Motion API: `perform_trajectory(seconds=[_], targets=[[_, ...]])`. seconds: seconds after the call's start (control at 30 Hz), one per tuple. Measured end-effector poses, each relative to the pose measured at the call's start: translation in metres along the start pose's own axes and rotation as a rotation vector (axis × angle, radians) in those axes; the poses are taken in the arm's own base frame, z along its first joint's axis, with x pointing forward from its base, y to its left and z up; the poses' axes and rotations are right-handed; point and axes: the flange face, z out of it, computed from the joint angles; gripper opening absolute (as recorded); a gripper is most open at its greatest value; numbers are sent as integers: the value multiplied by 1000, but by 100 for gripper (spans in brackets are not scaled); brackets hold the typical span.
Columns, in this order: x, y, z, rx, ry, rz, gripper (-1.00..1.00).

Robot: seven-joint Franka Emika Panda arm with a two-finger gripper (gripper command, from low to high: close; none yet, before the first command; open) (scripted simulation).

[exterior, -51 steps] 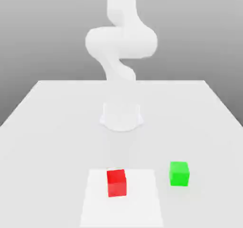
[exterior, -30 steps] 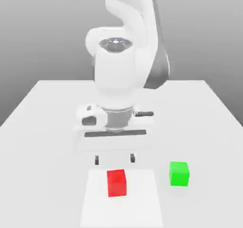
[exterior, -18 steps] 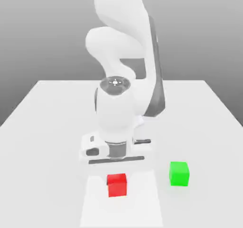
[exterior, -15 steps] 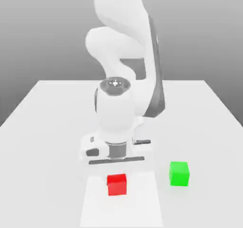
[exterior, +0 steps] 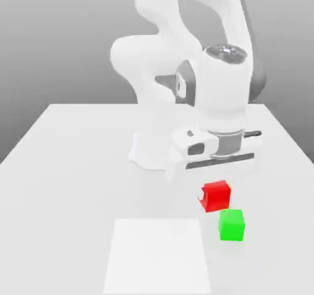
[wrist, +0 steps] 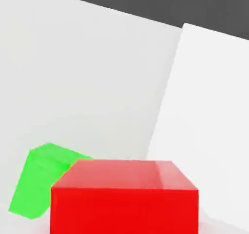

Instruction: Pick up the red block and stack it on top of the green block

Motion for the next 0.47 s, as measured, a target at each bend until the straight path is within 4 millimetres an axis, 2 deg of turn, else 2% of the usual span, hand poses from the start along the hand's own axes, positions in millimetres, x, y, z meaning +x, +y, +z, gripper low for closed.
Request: perform_trajectory(seconds=[0.13, 0.37, 0.4, 0.47], targets=[[-9, -9, 15, -5, 7, -12, -100], [-11, -8, 60, -4, 4, -15, -100], [-12, -8, 64, -4, 3, -16, 100], [-12, -8, 64, -4, 3, -16, 100]])
